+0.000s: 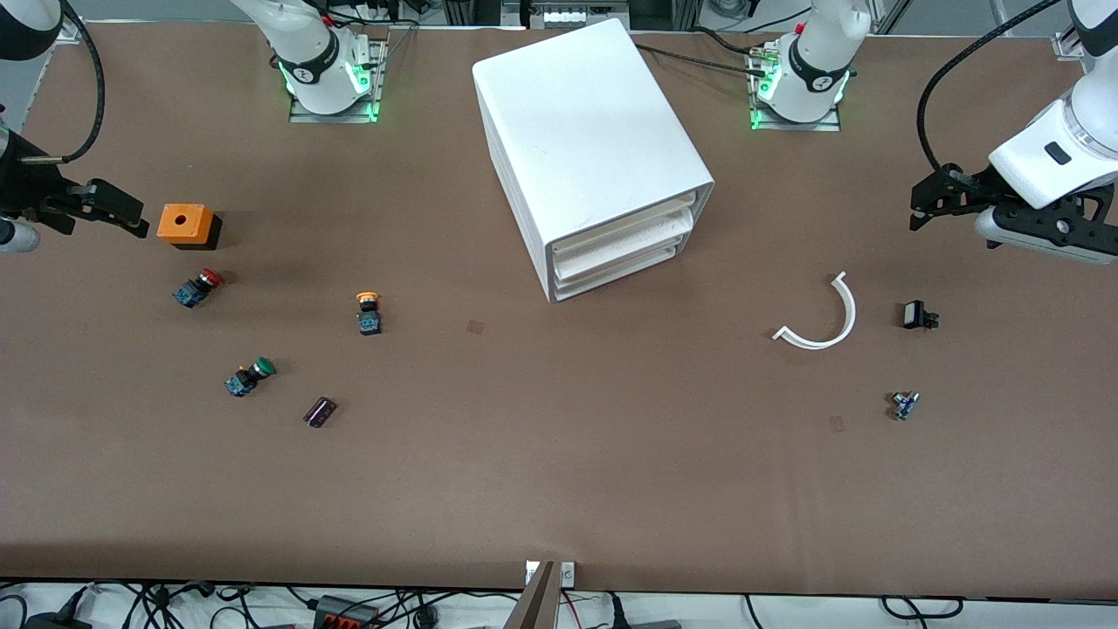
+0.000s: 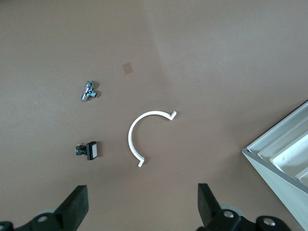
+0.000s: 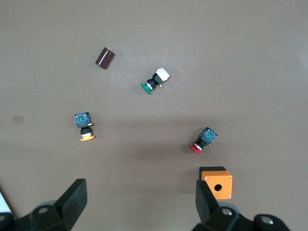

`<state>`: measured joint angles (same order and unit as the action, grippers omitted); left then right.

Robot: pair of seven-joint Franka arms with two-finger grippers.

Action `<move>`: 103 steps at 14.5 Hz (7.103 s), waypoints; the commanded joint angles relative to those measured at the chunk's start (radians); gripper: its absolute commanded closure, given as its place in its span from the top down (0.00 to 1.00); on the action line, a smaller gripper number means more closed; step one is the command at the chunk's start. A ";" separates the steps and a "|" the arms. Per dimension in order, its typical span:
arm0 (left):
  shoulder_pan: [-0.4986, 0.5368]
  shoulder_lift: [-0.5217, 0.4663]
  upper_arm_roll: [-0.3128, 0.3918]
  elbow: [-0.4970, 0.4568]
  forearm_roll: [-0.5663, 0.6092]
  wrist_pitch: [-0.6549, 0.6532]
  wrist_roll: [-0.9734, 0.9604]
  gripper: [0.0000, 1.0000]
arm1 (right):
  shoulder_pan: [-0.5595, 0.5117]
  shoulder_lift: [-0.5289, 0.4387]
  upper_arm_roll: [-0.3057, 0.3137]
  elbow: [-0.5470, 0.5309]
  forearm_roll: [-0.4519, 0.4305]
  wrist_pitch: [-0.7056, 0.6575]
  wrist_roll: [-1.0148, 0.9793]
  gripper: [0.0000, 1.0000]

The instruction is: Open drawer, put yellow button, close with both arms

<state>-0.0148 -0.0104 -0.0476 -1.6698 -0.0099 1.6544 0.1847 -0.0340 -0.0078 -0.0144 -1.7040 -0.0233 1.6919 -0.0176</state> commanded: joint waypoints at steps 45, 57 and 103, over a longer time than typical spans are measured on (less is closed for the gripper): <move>-0.076 0.494 -0.103 -0.341 -1.173 -0.073 0.817 0.13 | 0.321 0.526 0.017 -0.154 0.020 0.571 0.070 1.00; -0.019 0.740 -0.037 0.096 -1.013 -0.068 0.714 0.03 | 0.321 0.584 0.017 -0.180 0.022 0.511 0.073 1.00; -0.033 0.587 0.031 0.660 -0.035 -0.156 -0.171 1.00 | 0.818 0.692 0.010 0.676 0.332 0.268 1.901 0.00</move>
<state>-0.0382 0.5868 -0.0178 -1.0292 -0.0708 1.5184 0.0930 0.7681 0.6400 0.0062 -1.1153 0.3244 1.9739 1.8264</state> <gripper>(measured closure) 0.000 0.595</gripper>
